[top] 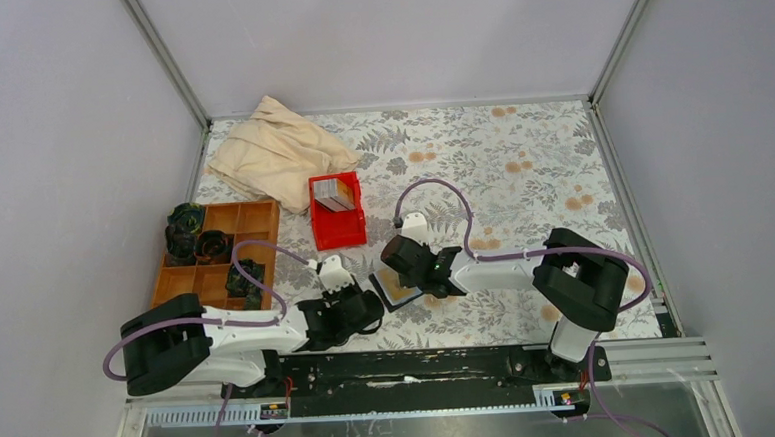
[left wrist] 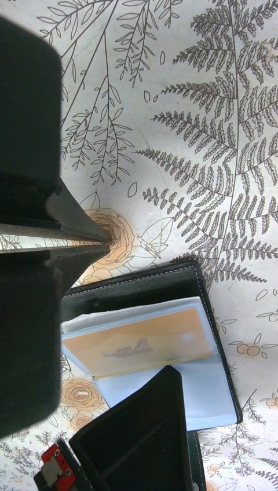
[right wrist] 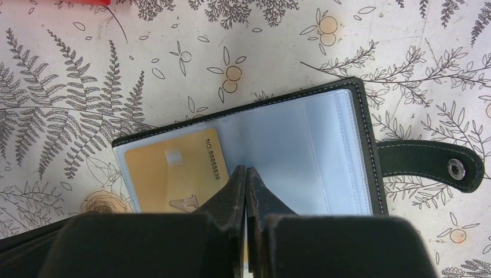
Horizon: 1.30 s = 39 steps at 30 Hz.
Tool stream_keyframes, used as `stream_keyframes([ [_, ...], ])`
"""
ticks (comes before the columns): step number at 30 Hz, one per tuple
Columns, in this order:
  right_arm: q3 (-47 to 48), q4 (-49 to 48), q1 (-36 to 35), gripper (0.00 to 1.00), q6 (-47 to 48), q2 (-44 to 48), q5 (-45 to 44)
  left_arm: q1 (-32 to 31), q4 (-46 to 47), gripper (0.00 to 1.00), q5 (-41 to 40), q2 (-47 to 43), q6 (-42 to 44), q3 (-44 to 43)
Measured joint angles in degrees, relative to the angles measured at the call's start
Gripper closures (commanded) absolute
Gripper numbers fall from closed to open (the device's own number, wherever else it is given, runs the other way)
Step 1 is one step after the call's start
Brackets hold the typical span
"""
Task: Put the credit cards into the card holder
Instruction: Insert the credit card into the card holder.
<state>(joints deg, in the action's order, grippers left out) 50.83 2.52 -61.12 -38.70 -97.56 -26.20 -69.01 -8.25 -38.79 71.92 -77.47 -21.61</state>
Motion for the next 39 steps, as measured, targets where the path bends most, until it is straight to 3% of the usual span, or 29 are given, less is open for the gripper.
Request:
stream_keyframes([
  [13,-1.99,-0.52,0.00,1.00,-1.64,4.52,1.88,0.00,0.52,0.85,-0.09,3.17,0.31,-1.95],
  [39,-5.88,-3.82,0.00,1.00,-3.63,4.55,3.98,0.00,8.17,0.84,-0.20,7.87,0.50,-2.73],
])
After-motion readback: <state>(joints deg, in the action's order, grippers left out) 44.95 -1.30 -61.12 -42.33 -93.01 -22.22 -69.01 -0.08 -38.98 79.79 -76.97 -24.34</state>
